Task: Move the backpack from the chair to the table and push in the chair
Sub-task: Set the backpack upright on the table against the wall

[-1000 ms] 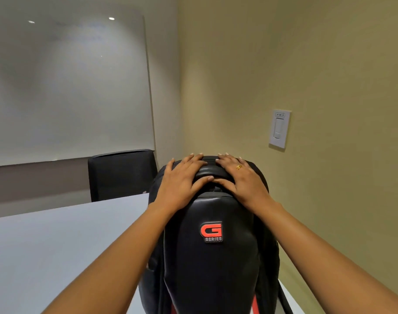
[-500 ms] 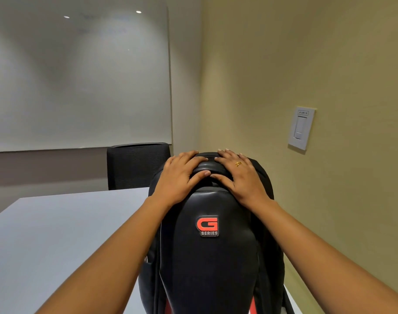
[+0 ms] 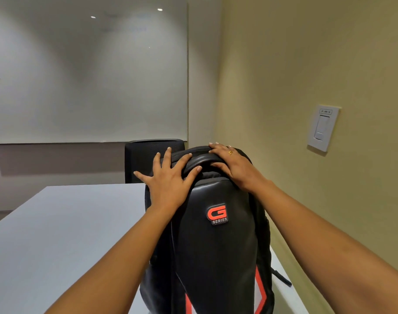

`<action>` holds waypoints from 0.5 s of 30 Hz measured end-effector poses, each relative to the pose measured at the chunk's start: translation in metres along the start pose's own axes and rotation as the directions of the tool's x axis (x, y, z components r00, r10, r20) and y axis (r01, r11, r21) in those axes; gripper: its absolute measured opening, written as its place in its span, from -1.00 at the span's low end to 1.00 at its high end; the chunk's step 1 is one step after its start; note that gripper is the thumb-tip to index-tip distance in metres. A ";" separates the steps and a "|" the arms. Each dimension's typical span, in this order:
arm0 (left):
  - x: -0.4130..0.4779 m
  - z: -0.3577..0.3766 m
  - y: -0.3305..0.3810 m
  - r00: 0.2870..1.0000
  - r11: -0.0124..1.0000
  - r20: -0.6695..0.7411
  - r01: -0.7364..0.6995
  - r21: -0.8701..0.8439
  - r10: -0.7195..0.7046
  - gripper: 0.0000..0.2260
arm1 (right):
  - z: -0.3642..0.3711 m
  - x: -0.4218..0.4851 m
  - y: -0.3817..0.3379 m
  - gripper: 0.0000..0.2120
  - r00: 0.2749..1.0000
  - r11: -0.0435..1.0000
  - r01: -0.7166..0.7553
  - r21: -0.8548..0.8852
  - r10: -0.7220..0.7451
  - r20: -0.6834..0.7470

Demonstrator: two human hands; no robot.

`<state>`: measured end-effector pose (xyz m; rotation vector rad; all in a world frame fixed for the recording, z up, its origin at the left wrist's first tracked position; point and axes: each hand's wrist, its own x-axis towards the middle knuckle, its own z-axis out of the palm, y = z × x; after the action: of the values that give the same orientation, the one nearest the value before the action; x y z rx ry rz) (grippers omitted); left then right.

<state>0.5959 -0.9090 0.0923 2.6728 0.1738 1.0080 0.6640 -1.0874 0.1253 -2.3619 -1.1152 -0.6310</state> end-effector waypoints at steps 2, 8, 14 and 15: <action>-0.003 0.000 0.001 1.000 0.999 0.030 -0.002 -0.035 0.004 -0.51 | -0.003 -0.009 0.002 -0.65 0.999 1.000 -0.004 0.009 0.004 -0.038; 0.005 0.004 0.022 0.982 0.981 0.050 -0.181 -0.063 0.184 -0.52 | -0.010 -0.044 0.009 -0.64 0.967 0.998 -0.070 0.003 0.068 -0.245; 0.019 0.009 0.034 0.944 0.948 0.107 -0.302 -0.102 0.312 -0.56 | -0.017 -0.074 0.013 -0.60 0.928 0.982 -0.185 -0.027 0.166 -0.334; 0.019 0.010 0.028 0.948 0.951 0.104 -0.291 -0.104 0.301 -0.56 | -0.014 -0.080 0.013 -0.58 0.923 0.973 -0.224 -0.053 0.195 -0.331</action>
<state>0.6174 -0.9338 0.1053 2.7192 -0.2995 0.9084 0.6256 -1.1498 0.0884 -2.3004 -0.6922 -0.9649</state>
